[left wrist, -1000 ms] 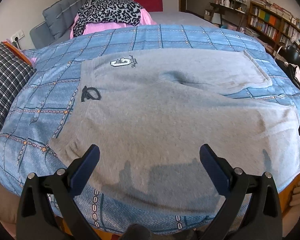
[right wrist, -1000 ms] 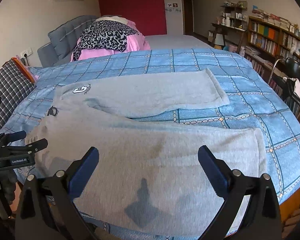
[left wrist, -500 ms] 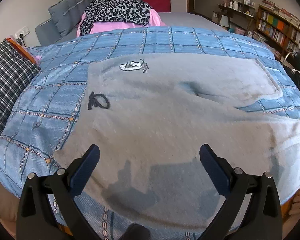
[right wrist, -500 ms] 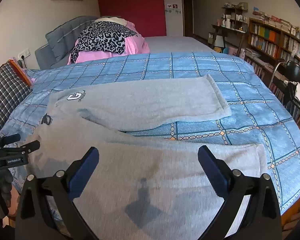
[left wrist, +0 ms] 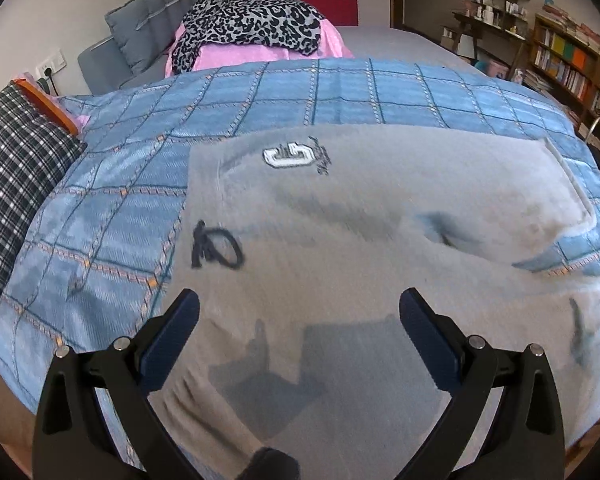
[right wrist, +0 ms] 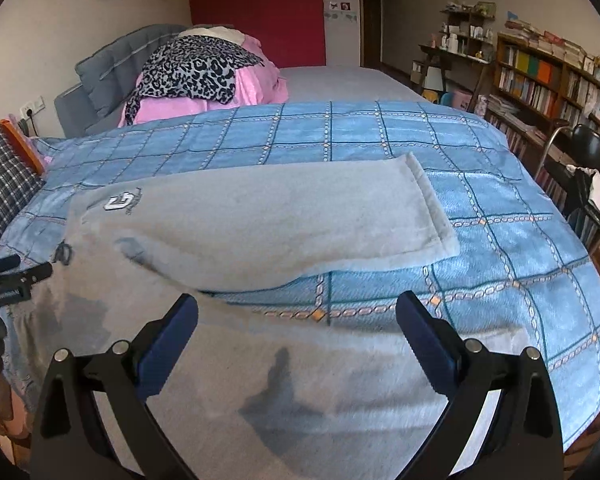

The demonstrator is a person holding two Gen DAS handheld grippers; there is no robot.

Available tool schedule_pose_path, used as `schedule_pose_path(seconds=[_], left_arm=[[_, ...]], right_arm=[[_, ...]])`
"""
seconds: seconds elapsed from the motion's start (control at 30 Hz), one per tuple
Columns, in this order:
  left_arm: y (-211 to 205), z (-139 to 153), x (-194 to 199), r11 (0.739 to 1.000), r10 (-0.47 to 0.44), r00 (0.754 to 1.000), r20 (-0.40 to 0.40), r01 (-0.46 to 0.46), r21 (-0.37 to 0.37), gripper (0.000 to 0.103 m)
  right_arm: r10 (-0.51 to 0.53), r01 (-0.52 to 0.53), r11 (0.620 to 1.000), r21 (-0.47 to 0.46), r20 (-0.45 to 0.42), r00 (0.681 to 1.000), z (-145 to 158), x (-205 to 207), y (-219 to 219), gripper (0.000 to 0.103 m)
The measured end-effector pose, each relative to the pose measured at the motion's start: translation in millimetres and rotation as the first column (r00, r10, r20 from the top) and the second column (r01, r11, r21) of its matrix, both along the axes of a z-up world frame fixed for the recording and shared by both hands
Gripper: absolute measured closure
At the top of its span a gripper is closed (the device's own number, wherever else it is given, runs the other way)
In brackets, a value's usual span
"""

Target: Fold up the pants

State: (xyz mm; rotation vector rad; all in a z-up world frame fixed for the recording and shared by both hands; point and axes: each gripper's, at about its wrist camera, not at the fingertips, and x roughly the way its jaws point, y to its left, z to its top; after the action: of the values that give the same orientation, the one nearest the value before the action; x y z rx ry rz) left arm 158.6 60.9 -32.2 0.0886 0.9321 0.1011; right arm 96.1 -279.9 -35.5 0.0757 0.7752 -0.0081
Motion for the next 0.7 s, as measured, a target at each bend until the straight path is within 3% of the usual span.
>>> schedule_pose_path(seconds=[0.3, 0.7], left_arm=[[24, -15, 70, 1.000, 0.003, 1.000, -0.028, -0.003, 0.003, 0.002], [75, -37, 180, 0.996, 0.021, 0.999, -0.048, -0.025, -0.082, 0.002]], right_arm=[[-0.007, 0.005, 0.999, -0.043, -0.047, 0.999, -15, 55, -14, 0.005], [-0.020, 0.013, 0.998, -0.067, -0.097, 0.995, -31, 132, -33, 0.005]])
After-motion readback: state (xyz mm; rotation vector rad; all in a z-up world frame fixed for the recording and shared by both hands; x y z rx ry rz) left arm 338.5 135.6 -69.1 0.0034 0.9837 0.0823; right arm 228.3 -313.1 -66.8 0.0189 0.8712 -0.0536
